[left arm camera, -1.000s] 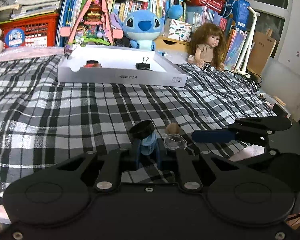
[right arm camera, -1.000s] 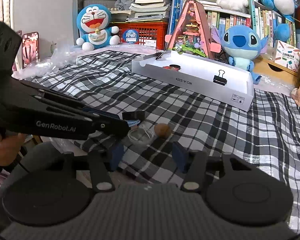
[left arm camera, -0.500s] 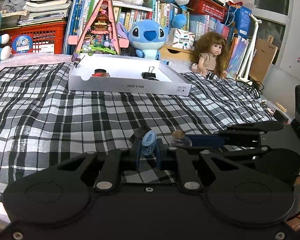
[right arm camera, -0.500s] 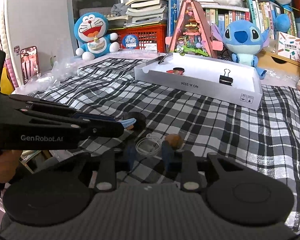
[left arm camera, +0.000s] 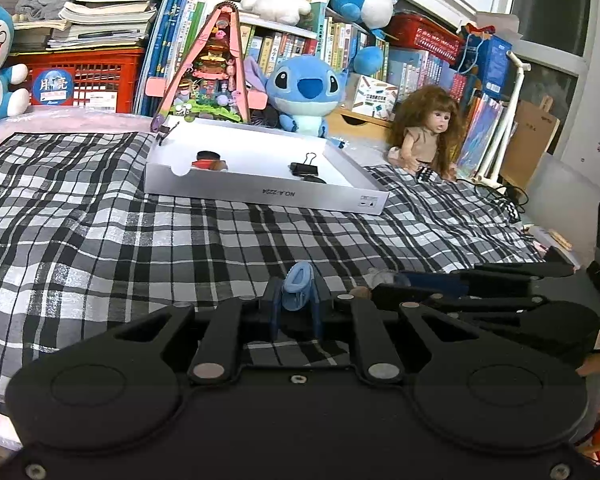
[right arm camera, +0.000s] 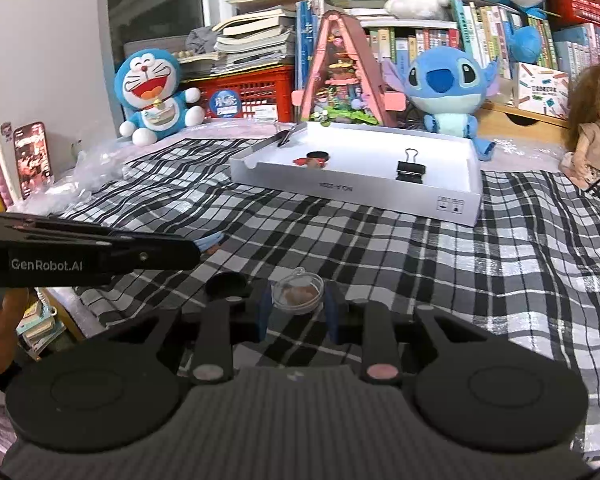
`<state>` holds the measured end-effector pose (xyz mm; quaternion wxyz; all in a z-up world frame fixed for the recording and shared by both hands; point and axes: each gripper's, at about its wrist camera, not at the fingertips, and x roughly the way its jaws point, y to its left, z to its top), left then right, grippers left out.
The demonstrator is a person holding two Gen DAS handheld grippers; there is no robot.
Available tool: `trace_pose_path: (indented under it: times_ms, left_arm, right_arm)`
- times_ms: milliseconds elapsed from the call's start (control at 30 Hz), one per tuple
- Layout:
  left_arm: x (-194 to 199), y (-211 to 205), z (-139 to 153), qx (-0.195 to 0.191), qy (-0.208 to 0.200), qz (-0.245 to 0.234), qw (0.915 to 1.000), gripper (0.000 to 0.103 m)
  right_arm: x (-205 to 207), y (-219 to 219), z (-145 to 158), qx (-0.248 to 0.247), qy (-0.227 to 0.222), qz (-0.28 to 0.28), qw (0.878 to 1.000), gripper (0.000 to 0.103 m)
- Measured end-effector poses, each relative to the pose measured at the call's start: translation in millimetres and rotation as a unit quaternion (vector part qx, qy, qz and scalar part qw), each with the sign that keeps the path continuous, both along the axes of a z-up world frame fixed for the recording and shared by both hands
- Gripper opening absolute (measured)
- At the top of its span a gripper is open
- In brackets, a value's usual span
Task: Organize rigid objects
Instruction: 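Carry the blue clip and clear cap over the white box and lower them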
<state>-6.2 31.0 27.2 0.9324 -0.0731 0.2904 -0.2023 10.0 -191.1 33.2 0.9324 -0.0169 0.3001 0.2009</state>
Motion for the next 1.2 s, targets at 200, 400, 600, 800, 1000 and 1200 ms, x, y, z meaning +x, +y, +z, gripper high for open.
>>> trace_pose_path:
  times_ms: [200, 400, 600, 800, 1000, 1200]
  left_arm:
    - [8.4, -1.7, 3.2, 0.013, -0.002, 0.011, 0.9999, 0.014]
    - [25.5, 1.2, 9.3, 0.008, 0.003, 0.022, 0.9997, 0.014]
    - [45.4, 0.2, 20.1, 0.012, -0.004, 0.027, 0.9995, 0.014]
    - [70.9, 0.7, 28.3, 0.007, 0.0, 0.039, 0.9992, 0.014]
    - [91.9, -1.4, 35.0, 0.005, -0.003, 0.045, 0.999, 0.014]
    - [111.2, -6.7, 40.2, 0.003, 0.0, 0.047, 0.9989, 0.014]
  right_arm:
    - [7.7, -5.4, 4.6, 0.003, 0.0, -0.023, 1.0, 0.033]
    - [20.3, -10.8, 12.8, 0.01, -0.004, -0.047, 0.999, 0.033]
    - [40.9, -17.9, 20.4, 0.017, 0.002, -0.07, 0.997, 0.033]
    - [62.0, -22.8, 30.0, 0.027, 0.002, -0.084, 0.996, 0.033]
    - [83.6, -27.9, 38.3, 0.041, 0.005, -0.098, 0.994, 0.033]
    - [106.4, -34.0, 43.5, 0.065, 0.019, -0.113, 0.991, 0.033]
